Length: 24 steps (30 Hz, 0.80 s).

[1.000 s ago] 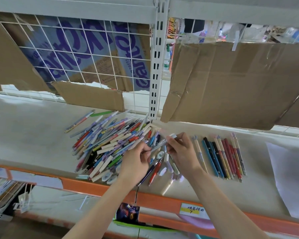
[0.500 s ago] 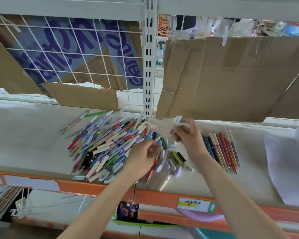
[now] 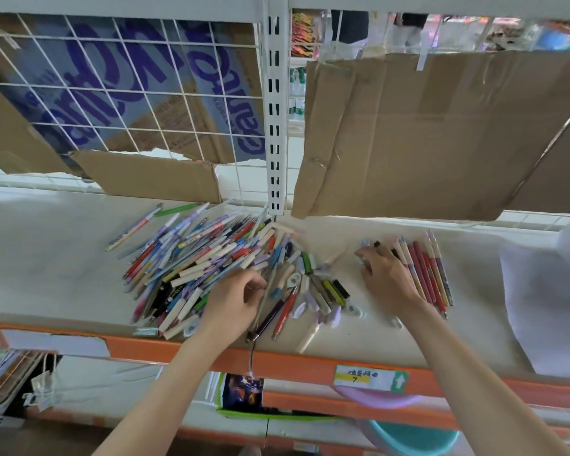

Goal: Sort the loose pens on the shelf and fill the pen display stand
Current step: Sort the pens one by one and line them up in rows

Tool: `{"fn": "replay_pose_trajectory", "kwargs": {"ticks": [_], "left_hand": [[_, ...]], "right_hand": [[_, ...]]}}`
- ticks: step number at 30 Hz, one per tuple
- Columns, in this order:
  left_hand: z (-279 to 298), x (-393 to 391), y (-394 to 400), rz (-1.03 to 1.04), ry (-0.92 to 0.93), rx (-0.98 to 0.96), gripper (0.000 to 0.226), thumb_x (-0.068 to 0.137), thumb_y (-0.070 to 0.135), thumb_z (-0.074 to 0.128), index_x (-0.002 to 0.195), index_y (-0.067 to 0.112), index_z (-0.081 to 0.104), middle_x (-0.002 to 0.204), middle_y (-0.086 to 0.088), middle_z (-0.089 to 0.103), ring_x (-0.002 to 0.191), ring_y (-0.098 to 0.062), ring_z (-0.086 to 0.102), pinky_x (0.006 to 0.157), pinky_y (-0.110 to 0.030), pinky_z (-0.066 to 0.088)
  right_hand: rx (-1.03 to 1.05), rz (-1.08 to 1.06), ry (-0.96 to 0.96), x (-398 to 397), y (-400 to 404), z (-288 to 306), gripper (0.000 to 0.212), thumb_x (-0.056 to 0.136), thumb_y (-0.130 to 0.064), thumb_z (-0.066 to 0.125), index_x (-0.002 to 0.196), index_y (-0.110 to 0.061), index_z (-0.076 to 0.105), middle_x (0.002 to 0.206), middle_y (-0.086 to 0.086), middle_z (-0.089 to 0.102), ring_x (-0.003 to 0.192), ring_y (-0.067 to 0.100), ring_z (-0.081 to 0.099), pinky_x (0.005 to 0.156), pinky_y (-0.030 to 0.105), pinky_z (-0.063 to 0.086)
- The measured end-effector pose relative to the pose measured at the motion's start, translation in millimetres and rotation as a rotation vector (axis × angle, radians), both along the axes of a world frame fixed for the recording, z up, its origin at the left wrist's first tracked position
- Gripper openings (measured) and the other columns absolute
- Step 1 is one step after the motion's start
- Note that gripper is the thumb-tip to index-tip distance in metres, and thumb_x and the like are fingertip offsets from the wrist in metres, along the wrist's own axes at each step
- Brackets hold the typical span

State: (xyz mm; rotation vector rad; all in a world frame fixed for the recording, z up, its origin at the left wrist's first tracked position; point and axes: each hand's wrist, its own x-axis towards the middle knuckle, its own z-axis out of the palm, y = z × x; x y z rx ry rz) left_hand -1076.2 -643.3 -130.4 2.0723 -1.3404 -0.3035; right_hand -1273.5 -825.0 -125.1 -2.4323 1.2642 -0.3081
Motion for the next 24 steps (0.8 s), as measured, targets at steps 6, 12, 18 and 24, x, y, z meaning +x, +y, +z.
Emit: {"fn": "replay_pose_trajectory", "kwargs": {"ticks": [6,12,18,24], "left_hand": [[0,13,12,0.123,-0.015,-0.019,0.018,0.087,-0.003,0.056,0.093,0.012,0.064,0.098,-0.001,0.056,0.078,-0.001,0.051,0.067,-0.002,0.035],[1,15,11,0.109,-0.064,0.052,0.007,0.084,0.005,0.064,0.089,0.009,0.064,0.096,0.000,0.047,0.091,-0.016,0.053,0.078,-0.018,0.036],[-2,15,17,0.057,-0.088,0.046,0.011,0.082,0.016,0.069,0.086,0.009,0.061,0.098,-0.002,0.045,0.088,-0.017,0.049,0.074,-0.024,0.037],[-7,14,19,0.025,-0.171,0.071,0.019,0.083,0.031,0.067,0.086,0.013,0.062,0.098,0.004,0.037,0.094,-0.009,0.035,0.080,-0.023,0.033]], "right_hand": [[-0.013,-0.004,-0.050,10,9,7,0.032,0.091,-0.002,0.045,0.119,-0.008,0.058,0.121,0.013,0.045,0.097,0.034,0.055,0.077,0.034,0.044],[-0.014,0.316,-0.220,42,39,11,0.021,0.090,-0.002,0.055,0.106,-0.006,0.067,0.105,0.010,0.055,0.084,0.023,0.060,0.081,0.032,0.049],[0.034,0.314,-0.250,50,45,4,0.021,0.089,0.002,0.055,0.106,-0.001,0.067,0.106,0.012,0.056,0.089,0.022,0.058,0.087,0.031,0.049],[-0.007,0.101,-0.230,49,30,2,0.013,0.090,-0.004,0.053,0.096,-0.001,0.065,0.102,0.010,0.058,0.083,0.022,0.058,0.078,0.026,0.046]]}}
